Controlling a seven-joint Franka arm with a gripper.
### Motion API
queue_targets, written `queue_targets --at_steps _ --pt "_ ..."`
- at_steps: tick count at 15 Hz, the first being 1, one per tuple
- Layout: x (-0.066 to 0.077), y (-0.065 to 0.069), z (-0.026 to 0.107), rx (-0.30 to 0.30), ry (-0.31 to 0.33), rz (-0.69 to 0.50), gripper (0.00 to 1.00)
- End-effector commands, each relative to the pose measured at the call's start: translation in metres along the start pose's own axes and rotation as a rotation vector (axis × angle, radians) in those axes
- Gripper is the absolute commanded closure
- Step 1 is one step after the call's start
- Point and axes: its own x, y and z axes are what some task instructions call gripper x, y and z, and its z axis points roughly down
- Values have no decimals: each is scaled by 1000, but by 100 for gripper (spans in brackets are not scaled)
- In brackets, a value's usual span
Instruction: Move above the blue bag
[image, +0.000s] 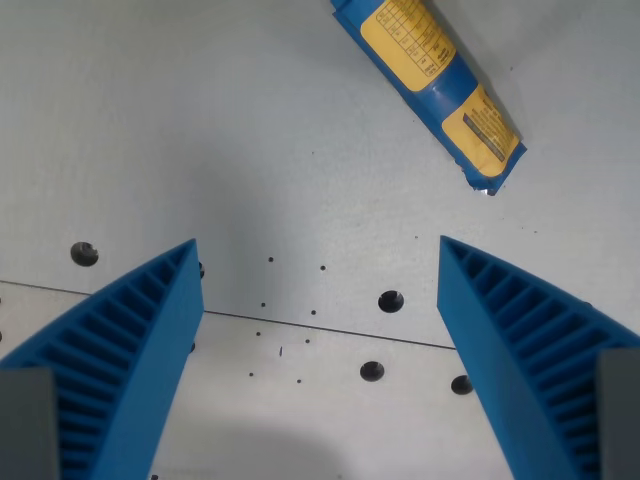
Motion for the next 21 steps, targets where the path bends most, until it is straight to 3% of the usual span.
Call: queue_targets --at_steps 1,11,21 --pt "0 0 -2 -1 5 0 0" --pt "2 2 2 -6 5 -63 0" --pt "11 13 22 -22 5 -248 0"
